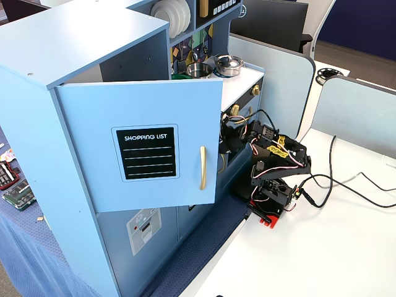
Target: Open the left cabinet door
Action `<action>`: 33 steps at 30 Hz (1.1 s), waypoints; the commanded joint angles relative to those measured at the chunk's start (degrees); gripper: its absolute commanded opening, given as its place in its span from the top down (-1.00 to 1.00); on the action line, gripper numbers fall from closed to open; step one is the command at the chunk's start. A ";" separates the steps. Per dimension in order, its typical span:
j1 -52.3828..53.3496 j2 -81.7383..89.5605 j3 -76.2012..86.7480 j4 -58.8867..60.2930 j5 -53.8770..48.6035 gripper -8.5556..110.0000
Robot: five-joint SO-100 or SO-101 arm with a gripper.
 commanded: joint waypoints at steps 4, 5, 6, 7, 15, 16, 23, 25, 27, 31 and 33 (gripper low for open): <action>13.45 6.77 16.52 12.92 4.75 0.83; 13.18 8.53 18.98 13.54 6.94 0.83; 12.92 10.20 21.36 14.06 8.35 0.83; 12.92 11.87 23.73 14.41 9.58 0.83; 16.52 22.94 35.68 19.78 15.03 0.84; 16.17 22.94 35.68 20.65 17.05 0.85; 16.17 25.58 35.68 27.07 20.74 0.86; 15.12 25.58 35.68 29.44 16.52 0.84; 15.82 25.58 35.68 29.44 17.05 0.81; 16.79 25.58 35.68 29.44 16.79 0.80; 16.87 25.58 35.68 29.44 16.70 0.80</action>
